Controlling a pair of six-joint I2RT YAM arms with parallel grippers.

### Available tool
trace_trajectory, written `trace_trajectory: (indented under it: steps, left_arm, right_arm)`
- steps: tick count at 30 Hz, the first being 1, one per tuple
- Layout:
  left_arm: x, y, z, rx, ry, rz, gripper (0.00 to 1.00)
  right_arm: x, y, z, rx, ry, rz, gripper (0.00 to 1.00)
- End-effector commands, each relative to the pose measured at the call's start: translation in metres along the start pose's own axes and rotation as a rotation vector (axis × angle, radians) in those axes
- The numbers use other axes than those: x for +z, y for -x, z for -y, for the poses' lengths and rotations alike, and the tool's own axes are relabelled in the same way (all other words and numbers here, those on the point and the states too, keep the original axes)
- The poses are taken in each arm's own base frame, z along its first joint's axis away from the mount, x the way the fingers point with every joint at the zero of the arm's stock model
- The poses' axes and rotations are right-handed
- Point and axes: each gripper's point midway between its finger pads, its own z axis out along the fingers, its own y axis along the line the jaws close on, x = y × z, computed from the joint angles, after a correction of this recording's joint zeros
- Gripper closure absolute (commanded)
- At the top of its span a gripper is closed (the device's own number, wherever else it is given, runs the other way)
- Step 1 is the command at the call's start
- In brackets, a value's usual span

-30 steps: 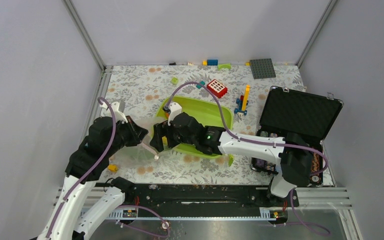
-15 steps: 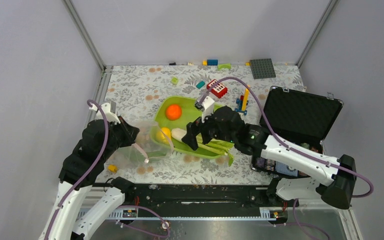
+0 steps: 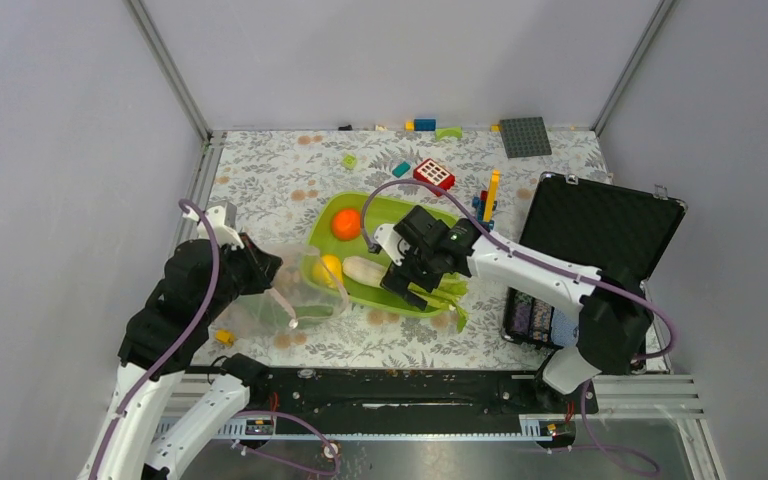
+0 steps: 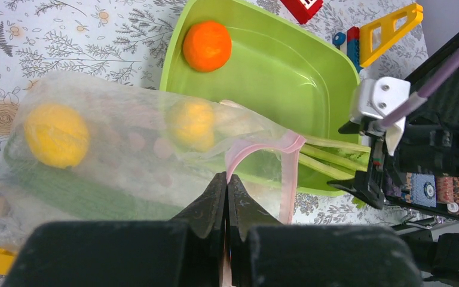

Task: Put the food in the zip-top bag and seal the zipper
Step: Pick up the fake vegetable from the bin.

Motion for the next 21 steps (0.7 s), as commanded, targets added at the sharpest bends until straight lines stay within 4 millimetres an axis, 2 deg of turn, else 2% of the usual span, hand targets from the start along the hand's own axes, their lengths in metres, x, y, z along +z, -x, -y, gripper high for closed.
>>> trace_trajectory:
  steps: [1, 9, 16, 19, 20, 21]
  left_arm:
    - [0.005, 0.01, 0.014, 0.014, -0.067, 0.036, 1.0]
    - [0.01, 0.007, 0.014, 0.01, -0.071, 0.025, 1.0]
    - [0.015, 0.006, 0.015, 0.01, -0.07, 0.015, 1.0]
    - [0.016, 0.005, 0.014, 0.008, -0.066, 0.014, 1.0]
    - [0.016, 0.005, 0.014, 0.009, -0.066, 0.013, 1.0]
    - [0.017, 0.004, 0.014, 0.007, -0.065, 0.011, 1.0]
  right_arm:
    - [-0.002, 0.006, 0.018, -0.074, -0.011, -0.019, 0.01]
    - [0.027, -0.009, 0.032, -0.064, -0.02, -0.099, 0.04]
    - [0.047, -0.02, 0.024, -0.053, 0.055, -0.131, 0.09]
    - [0.055, -0.02, 0.025, -0.04, 0.063, -0.152, 0.19]
    - [0.055, -0.018, 0.023, -0.034, 0.078, -0.148, 0.25]
    - [0.056, -0.017, 0.022, -0.03, 0.092, -0.145, 0.36]
